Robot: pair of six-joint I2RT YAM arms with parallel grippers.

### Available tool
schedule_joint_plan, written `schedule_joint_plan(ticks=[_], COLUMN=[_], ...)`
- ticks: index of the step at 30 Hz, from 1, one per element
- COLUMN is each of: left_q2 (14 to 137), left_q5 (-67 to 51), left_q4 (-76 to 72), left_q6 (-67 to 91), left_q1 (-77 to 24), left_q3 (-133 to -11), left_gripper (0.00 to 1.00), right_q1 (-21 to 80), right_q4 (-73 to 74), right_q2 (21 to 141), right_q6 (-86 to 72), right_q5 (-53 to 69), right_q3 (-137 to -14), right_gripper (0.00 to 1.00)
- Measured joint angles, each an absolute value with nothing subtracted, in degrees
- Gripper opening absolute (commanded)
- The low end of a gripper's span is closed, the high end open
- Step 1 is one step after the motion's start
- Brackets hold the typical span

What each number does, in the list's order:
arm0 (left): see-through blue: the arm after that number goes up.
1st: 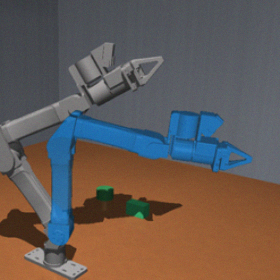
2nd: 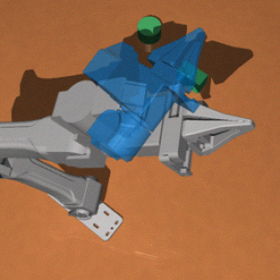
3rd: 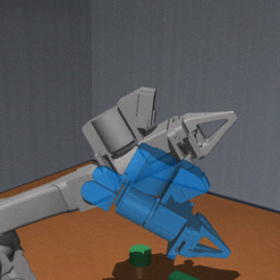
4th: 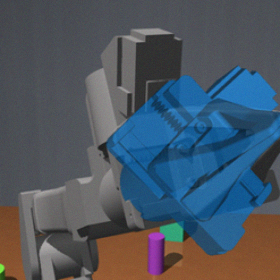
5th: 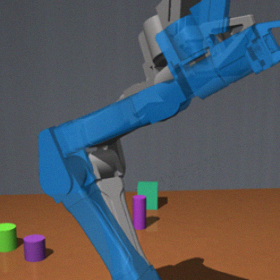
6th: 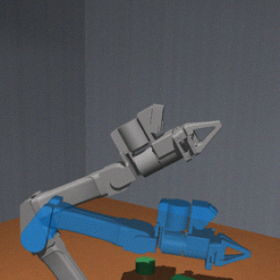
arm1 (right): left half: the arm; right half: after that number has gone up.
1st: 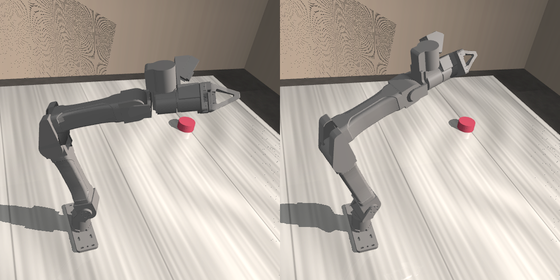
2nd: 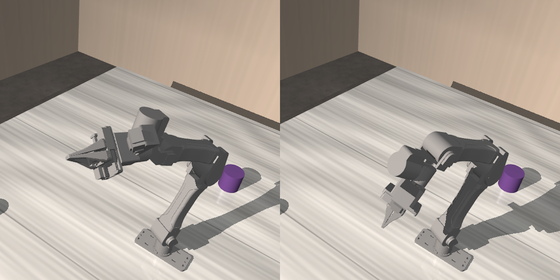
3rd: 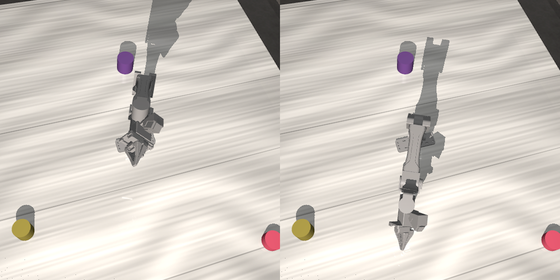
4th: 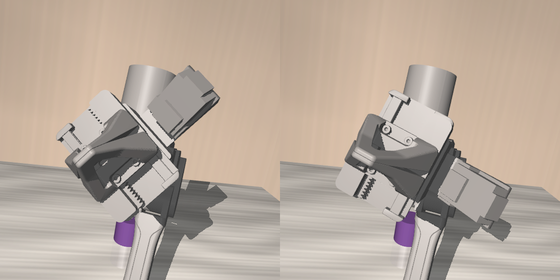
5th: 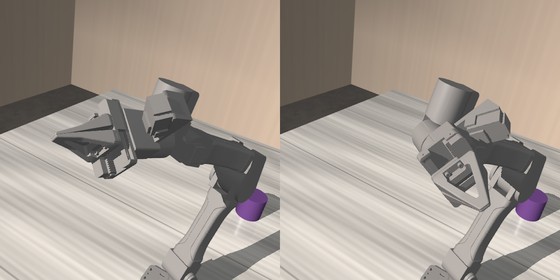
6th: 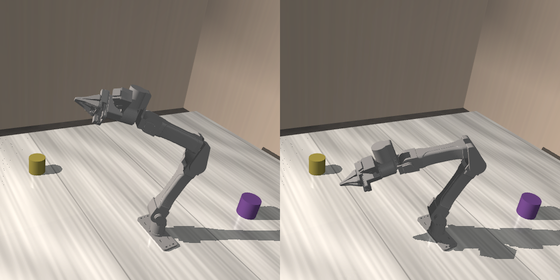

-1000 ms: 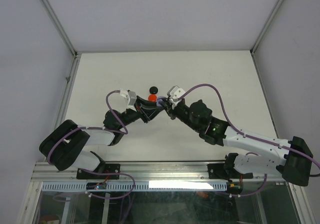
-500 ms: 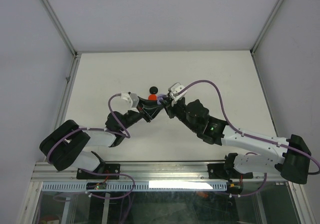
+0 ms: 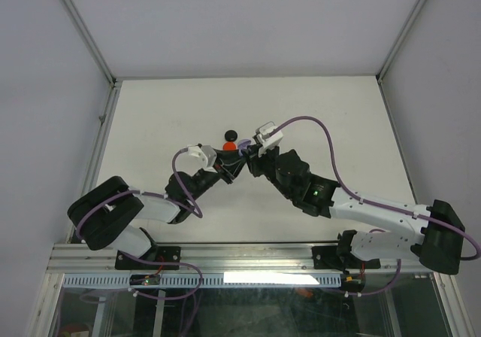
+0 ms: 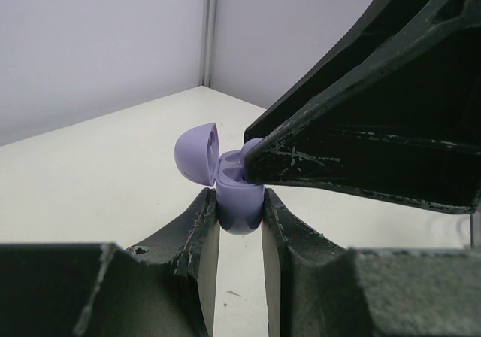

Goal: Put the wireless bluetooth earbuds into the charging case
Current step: Place the earbud in the charging case.

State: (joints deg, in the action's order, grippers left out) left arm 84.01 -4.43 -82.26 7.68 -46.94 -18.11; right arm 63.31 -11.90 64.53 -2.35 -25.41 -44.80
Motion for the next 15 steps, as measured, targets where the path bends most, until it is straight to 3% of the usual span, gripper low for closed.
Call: schedule_joint_plan(ticks=[4,8,15], left_q2=[85.7,86.8,87.2], left_q5=[-2.6,-1.5,-1.5], left_q4=[-82.5,-83.0,-83.2], left_q6=[7.0,6.7,8.1], left_q1=[-47.8,-48.1,-47.7], left_q3=[-18.5,-18.9,-17.9], left_gripper=[0.0,0.0,0.0], right_q1=[63.3,63.3,63.3], right_q4=[-11.7,-9.8,-3.1], right_q2=[65.7,66.2,64.6], right_q6=[-4.0,-6.5,-8.1], right_q5=[-27.4,-28.3,-27.7], right_q3=[-44.8,-45.5,-48.0], right_gripper=[0.37,0.52,0.65])
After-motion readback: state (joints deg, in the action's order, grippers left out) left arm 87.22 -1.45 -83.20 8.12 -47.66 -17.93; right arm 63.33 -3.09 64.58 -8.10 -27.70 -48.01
